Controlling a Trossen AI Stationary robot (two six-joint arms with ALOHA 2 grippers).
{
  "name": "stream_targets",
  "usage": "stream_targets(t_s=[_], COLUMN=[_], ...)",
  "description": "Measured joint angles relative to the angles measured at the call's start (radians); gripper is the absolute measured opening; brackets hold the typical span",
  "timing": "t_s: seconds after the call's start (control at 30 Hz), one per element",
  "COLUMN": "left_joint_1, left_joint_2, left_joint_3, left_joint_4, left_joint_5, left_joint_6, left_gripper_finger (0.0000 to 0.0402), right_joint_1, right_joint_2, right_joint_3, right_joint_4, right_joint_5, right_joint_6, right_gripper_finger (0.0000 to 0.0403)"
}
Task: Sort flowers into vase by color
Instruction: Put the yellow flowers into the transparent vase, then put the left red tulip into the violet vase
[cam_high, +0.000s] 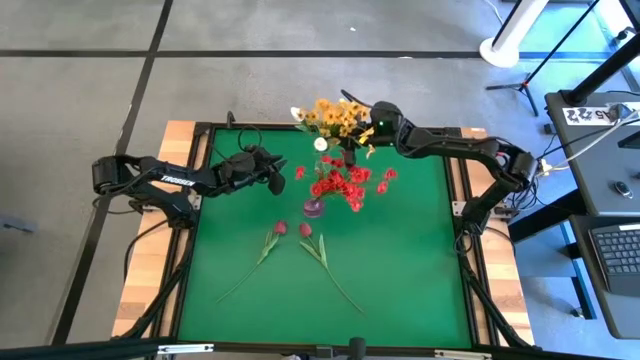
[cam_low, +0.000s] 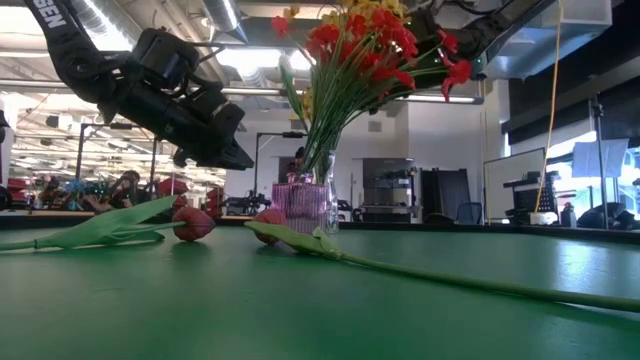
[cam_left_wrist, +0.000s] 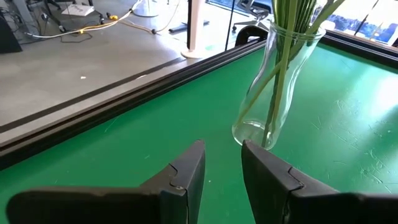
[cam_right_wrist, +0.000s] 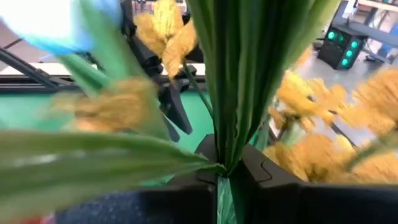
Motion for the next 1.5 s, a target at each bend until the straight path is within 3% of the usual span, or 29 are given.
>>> stream_targets(t_s=[0.2,0.37,0.7,1.03,1.27,1.5], left_joint_1=[0.000,0.000,0.000,0.000,-0.001,-0.001], left_joint_2=[0.000,0.000,0.000,0.000,0.000,0.000], left_joint_3=[0.000,0.000,0.000,0.000,0.000,0.000], left_joint_4=[0.001,0.001,0.001,-0.014,-0.023,-0.057], left_joint_5=[0.000,0.000,0.000,0.000,0.000,0.000], left_joint_6=[0.000,0.000,-0.004,-0.027,-0.030,-0.049], left_gripper_finger=[0.0101,0.0101,0.0101,0.0101,0.0101,0.0101], right_joint_1=[-0.002,-0.002,-0.002,-0.001,-0.001,-0.001], right_joint_2=[0.023,0.044,0.040,-0.037,-0.136,-0.216], right_joint_3=[0.001,0.001,0.001,0.001,0.001,0.001], right_joint_4=[-0.020,-0.025,-0.046,-0.213,-0.374,-0.530], right_joint_5=[0.023,0.019,0.018,0.109,0.155,0.261], right_joint_6=[-0.002,-0.026,-0.020,-0.024,-0.027,-0.054], right_gripper_finger=[0.0014,0.0039,0.0163,0.0280,0.0322,0.0332])
